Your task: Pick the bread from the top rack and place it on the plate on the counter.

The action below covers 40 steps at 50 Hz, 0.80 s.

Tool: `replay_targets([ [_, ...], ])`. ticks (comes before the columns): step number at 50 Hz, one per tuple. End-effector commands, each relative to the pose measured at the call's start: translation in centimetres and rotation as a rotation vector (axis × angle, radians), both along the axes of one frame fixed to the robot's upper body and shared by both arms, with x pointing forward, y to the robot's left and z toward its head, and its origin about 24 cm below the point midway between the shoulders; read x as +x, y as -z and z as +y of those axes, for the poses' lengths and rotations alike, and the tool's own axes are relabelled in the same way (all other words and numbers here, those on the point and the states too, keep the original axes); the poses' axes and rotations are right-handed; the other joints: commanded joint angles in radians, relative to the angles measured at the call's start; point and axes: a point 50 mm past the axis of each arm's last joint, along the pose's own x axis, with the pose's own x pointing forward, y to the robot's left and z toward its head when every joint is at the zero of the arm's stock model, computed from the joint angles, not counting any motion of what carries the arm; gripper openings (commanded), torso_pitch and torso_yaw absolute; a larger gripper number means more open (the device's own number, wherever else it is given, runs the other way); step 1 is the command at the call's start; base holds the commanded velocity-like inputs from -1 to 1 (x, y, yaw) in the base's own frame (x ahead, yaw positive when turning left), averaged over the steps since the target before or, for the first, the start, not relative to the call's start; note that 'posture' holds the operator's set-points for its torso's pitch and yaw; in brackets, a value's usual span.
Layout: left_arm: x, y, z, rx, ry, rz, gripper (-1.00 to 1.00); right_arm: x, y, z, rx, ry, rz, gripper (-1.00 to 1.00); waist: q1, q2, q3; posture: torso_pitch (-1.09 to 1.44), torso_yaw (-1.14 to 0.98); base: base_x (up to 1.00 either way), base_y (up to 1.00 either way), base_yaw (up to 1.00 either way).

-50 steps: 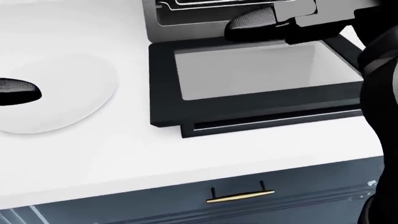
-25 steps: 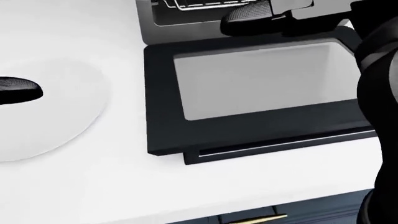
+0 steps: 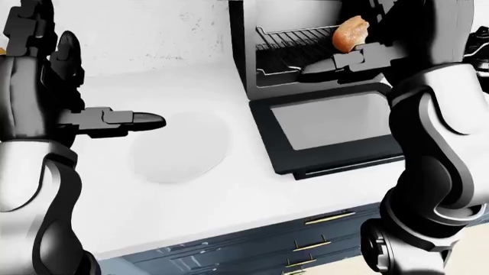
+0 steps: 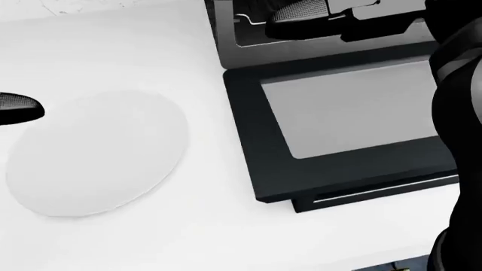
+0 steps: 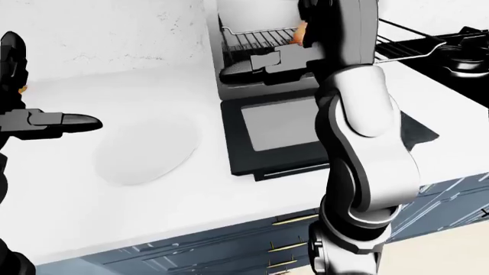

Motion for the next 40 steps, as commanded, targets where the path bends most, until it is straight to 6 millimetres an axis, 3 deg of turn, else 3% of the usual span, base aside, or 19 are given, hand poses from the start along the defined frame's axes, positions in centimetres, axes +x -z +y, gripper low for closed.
replay_targets([
  [1, -0.3, -0.5, 0.2, 0.003, -0.017, -0.031, 1.00, -0.5, -0.6, 0.2, 0.003, -0.012, -0.048, 1.00, 0.003, 0.054, -0.032, 0.00, 0.00, 0.00, 0.00, 0.00],
  [2, -0.3, -0.4, 0.2, 0.003, -0.017, -0.030, 1.00, -0.5, -0.6, 0.2, 0.005, -0.011, -0.045, 1.00, 0.011, -0.004, 0.007, 0.00, 0.00, 0.00, 0.00, 0.00],
  [5, -0.2, -0.3, 0.2, 0.002, -0.017, -0.029, 1.00, -0.5, -0.6, 0.2, 0.010, -0.010, -0.046, 1.00, 0.008, -0.023, -0.012, 0.00, 0.00, 0.00, 0.00, 0.00],
  [9, -0.2, -0.2, 0.3, -0.001, -0.019, -0.029, 1.00, -0.5, -0.6, 0.1, 0.009, -0.005, -0.044, 1.00, 0.015, -0.062, -0.005, 0.00, 0.00, 0.00, 0.00, 0.00],
  [14, -0.3, -0.1, 0.4, -0.001, -0.020, -0.028, 1.00, -0.6, -1.0, 0.0, 0.008, -0.002, -0.047, 1.00, 0.034, -0.128, -0.013, 0.00, 0.00, 0.00, 0.00, 0.00],
  [15, -0.3, 0.0, 0.4, -0.002, -0.018, -0.027, 1.00, -0.6, -1.0, 0.0, 0.006, 0.002, -0.046, 1.00, 0.030, -0.109, -0.009, 0.00, 0.00, 0.00, 0.00, 0.00],
  [22, -0.3, 0.0, 0.3, -0.005, -0.013, -0.028, 1.00, -0.2, -1.5, -1.0, 0.007, 0.060, -0.028, 1.00, 0.025, -0.086, -0.026, 0.00, 0.00, 0.00, 0.00, 0.00],
  [31, -0.3, 0.0, 0.4, -0.010, -0.012, -0.027, 1.00, 0.9, -2.7, -2.5, -0.021, 0.156, 0.016, 1.00, 0.019, -0.081, -0.030, 0.00, 0.00, 0.00, 0.00, 0.00],
  [40, -0.1, -0.2, 0.3, -0.009, -0.009, -0.030, 1.00, 3.2, -4.3, -4.0, -0.052, 0.276, 0.070, 1.00, 0.017, -0.082, -0.033, 0.00, 0.00, 0.00, 0.00, 0.00],
])
